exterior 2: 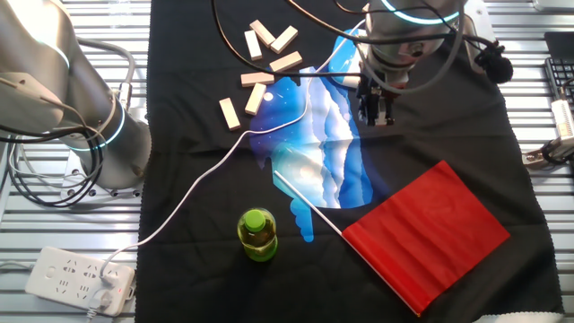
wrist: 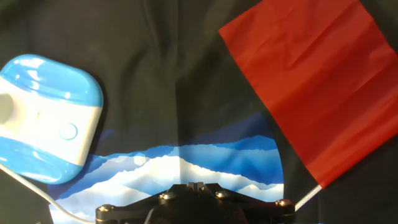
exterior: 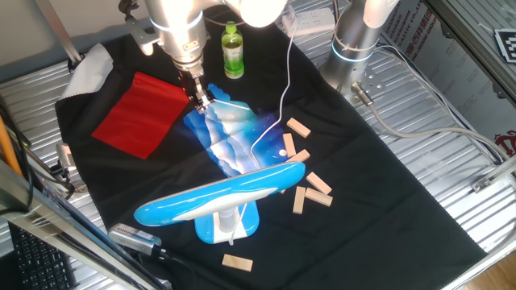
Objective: Turn off the desk lamp by pressing the button
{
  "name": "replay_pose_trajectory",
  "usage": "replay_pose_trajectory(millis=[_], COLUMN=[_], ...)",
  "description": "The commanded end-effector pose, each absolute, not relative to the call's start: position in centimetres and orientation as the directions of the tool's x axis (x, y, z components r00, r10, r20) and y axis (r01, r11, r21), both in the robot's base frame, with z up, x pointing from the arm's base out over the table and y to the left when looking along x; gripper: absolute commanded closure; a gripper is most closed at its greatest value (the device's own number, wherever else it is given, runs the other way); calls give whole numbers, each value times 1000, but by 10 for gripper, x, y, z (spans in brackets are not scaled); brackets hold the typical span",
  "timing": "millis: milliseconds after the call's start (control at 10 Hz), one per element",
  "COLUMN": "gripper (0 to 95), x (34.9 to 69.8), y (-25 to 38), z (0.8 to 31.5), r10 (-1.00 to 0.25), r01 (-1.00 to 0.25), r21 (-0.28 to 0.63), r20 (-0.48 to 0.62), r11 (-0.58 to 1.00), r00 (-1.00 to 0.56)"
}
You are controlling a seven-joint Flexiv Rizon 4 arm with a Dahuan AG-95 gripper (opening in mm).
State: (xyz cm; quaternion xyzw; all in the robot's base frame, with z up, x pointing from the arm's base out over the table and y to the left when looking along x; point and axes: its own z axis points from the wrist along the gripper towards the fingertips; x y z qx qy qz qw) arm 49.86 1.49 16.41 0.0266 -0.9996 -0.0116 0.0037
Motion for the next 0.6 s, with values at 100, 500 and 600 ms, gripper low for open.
replay_pose_trajectory(millis=[100, 500, 600], gripper=[950, 950, 950], x=[501, 502, 502], y=[20, 36, 40], z=[161, 154, 152], r10=[-48, -38, -35], r01=[-48, -39, -36], r21=[21, 18, 20], r20=[2, -23, -29], r11=[999, 999, 999], r00=[-999, -999, -999])
